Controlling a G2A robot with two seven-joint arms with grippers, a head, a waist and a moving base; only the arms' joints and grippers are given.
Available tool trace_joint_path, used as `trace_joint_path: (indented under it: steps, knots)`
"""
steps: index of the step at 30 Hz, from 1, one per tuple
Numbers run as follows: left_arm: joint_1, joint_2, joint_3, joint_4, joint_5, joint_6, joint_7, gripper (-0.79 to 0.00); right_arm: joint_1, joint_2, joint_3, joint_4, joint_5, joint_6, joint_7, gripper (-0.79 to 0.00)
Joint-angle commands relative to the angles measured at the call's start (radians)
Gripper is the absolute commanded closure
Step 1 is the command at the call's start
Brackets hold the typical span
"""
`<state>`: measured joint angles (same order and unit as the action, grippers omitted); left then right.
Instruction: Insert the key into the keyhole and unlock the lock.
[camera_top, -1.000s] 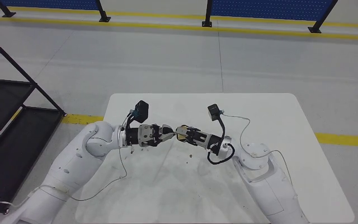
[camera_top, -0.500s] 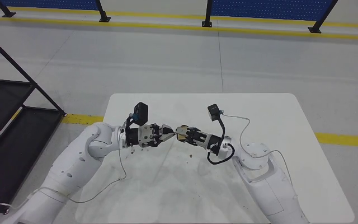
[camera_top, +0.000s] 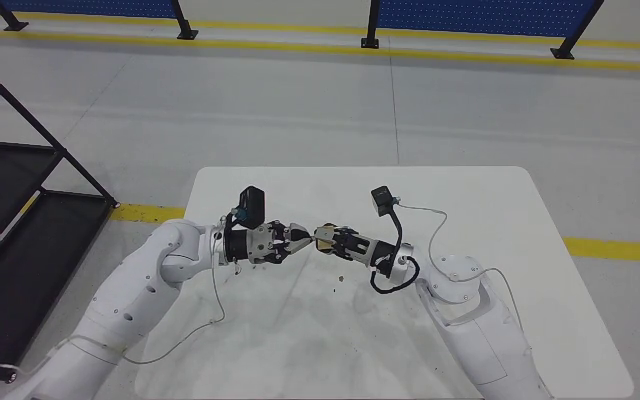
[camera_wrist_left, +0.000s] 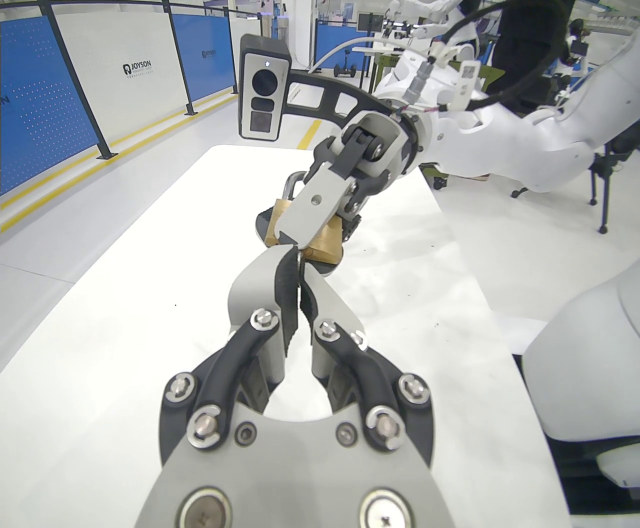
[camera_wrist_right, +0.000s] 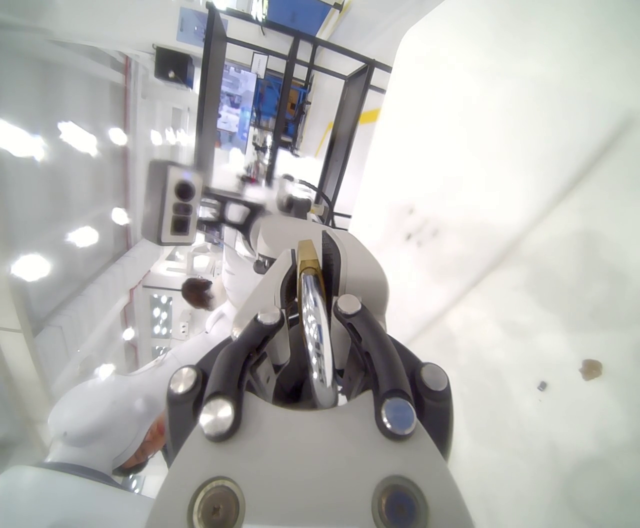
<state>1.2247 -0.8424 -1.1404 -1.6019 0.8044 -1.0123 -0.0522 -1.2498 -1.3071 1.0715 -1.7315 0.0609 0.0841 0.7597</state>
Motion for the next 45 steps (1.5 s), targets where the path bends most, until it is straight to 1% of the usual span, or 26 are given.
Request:
trace_joint_path:
  steps: [1,9,26,33,45]
  knots:
    - [0.002,-0.001,-0.001,0.000,0.022,0.000,0.019,0.000,0.000,0.000,0.000,0.000,0.000,0.000,0.000,0.000]
    - [0.011,-0.004,-0.007,-0.002,0.096,0.000,0.086,0.000,0.000,0.000,0.000,0.000,0.000,0.000,0.000,0.000]
    - [0.005,-0.017,-0.002,-0.001,0.147,0.001,0.120,0.000,0.000,0.000,0.000,0.000,0.000,0.000,0.000,0.000]
    - [0.013,-0.021,-0.015,-0.015,0.207,0.020,0.148,0.000,0.000,0.000,0.000,0.000,0.000,0.000,0.000,0.000]
    - [0.036,-0.028,-0.033,-0.027,0.307,0.044,0.227,0.000,0.000,0.000,0.000,0.000,0.000,0.000,0.000,0.000]
